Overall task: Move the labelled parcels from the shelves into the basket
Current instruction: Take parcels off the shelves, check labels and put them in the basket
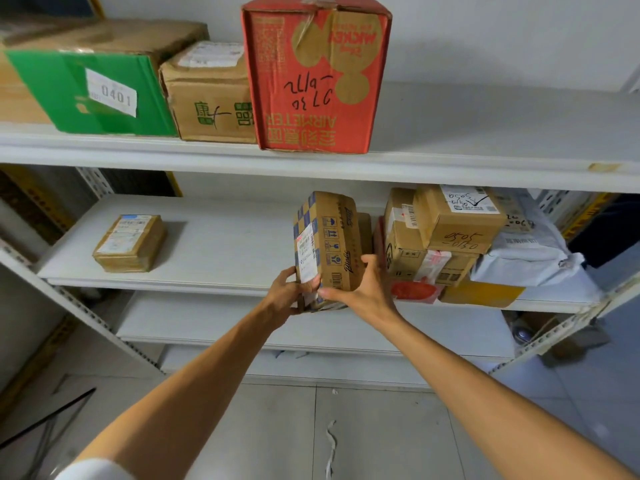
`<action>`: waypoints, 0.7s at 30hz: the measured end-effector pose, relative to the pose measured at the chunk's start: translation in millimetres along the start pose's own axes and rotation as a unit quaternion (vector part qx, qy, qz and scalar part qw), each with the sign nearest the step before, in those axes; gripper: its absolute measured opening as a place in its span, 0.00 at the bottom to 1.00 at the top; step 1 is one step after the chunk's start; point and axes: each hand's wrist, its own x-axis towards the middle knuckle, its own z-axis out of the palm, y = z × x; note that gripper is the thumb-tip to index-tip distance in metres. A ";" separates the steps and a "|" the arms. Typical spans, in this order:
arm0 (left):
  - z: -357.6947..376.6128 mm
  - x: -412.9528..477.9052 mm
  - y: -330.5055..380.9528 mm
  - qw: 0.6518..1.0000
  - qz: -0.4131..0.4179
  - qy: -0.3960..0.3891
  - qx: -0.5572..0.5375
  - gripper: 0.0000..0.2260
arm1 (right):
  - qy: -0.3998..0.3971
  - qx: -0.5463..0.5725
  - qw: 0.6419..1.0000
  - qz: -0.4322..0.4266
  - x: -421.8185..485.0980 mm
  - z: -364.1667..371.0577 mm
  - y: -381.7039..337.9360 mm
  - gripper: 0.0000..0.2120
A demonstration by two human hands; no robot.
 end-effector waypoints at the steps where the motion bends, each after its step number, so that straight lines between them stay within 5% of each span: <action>1: -0.7 -1.8 -3.8 1.000 0.005 0.019 -0.003 0.29 | -0.016 -0.003 1.000 0.000 -1.5 0.2 0.6 0.45; 11: -25.5 -23.1 -46.8 0.997 0.037 0.045 -0.055 0.25 | -0.205 0.058 0.976 0.037 -31.7 -1.5 23.3 0.53; 21: -39.3 -45.0 -103.1 0.974 0.128 -0.021 0.184 0.38 | -0.080 0.033 0.993 0.083 -104.2 39.0 67.3 0.48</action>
